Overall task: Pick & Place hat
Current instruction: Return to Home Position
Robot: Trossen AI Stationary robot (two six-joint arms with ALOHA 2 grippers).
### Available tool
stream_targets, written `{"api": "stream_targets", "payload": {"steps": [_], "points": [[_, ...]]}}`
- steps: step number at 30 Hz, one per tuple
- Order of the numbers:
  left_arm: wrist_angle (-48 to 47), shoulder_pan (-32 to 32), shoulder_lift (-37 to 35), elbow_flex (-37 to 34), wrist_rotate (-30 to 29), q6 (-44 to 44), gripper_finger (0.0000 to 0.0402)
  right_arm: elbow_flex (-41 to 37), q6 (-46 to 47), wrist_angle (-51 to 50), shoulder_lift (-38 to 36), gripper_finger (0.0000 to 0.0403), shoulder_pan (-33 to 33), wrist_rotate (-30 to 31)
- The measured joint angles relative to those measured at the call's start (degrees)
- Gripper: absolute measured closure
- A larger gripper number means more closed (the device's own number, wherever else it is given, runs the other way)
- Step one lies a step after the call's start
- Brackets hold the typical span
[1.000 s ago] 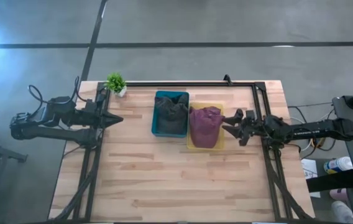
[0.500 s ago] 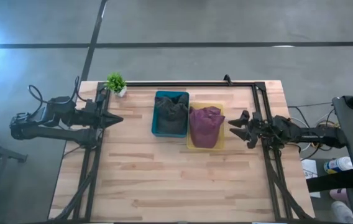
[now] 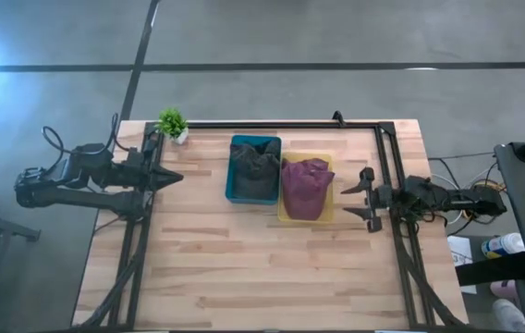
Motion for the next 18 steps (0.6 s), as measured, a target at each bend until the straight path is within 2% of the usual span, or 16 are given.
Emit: {"api": "stream_targets", "payload": {"steps": [8,18], "points": [[0.0,0.0,0.0,0.0,0.0,0.0,0.0401,0.0,6.7,0.2,0.0,0.0184,0.1,0.2],[0.0,0.0,0.0,0.0,0.0,0.0,0.0401,0.0,6.8,0.2,0.2,0.0184,0.1,0.3]]}}
